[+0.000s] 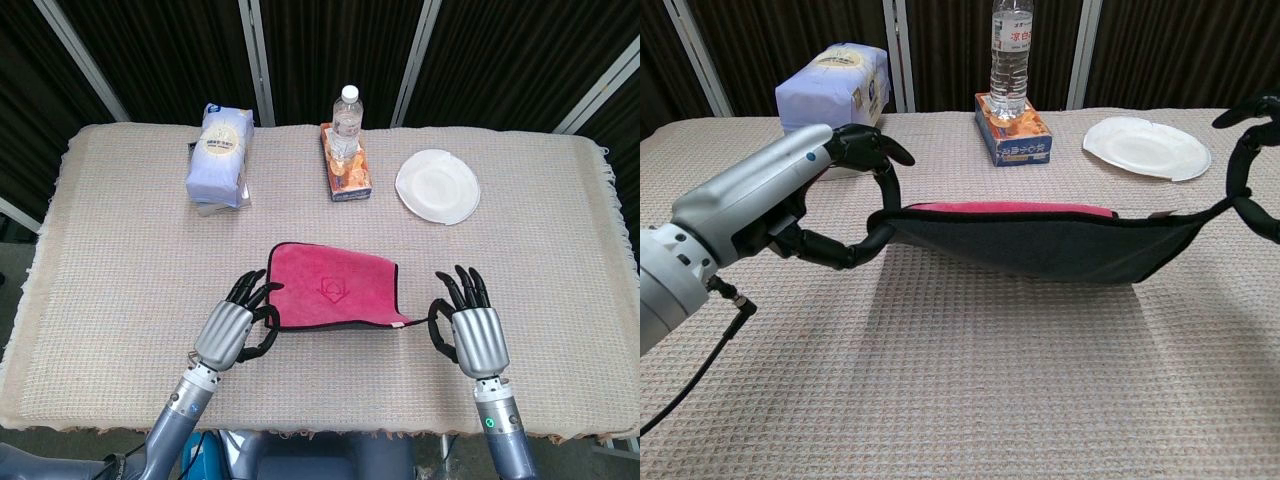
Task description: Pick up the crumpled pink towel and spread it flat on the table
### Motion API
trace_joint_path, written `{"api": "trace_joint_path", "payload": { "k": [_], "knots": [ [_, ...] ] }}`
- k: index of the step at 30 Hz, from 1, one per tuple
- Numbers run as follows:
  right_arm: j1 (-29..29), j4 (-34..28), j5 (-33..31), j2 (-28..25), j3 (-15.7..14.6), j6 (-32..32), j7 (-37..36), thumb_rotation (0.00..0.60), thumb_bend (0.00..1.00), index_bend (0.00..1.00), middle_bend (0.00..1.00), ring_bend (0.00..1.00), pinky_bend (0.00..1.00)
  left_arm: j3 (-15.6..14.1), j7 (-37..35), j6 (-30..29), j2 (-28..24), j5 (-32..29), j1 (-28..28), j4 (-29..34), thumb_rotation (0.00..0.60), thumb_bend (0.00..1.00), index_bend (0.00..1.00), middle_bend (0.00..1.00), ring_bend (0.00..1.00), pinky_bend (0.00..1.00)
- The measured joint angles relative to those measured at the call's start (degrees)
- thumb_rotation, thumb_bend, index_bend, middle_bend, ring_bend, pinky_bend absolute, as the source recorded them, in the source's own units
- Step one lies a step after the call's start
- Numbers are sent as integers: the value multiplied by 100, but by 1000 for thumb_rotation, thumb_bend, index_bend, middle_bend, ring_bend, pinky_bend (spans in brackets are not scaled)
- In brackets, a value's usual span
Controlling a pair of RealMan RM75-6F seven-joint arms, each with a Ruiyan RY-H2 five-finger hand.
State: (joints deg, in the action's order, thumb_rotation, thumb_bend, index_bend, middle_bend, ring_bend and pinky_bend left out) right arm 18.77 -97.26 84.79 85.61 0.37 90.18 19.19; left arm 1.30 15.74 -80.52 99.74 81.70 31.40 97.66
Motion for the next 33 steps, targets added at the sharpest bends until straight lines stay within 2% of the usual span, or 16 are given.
{"api": "trace_joint_path", "payload": {
  "k": [9,33],
  "knots": [
    [-213,39,221,34,-150,40,33,600,468,611,197,16,0,-250,-111,-60,-116,254,-233,8,600,483,582,180,0,17],
    [-588,81,602,-9,-268,92,-80,600,468,611,197,16,0,-538,-154,-63,-106,805,-586,70,600,483,587,184,0,17]
  ]
}}
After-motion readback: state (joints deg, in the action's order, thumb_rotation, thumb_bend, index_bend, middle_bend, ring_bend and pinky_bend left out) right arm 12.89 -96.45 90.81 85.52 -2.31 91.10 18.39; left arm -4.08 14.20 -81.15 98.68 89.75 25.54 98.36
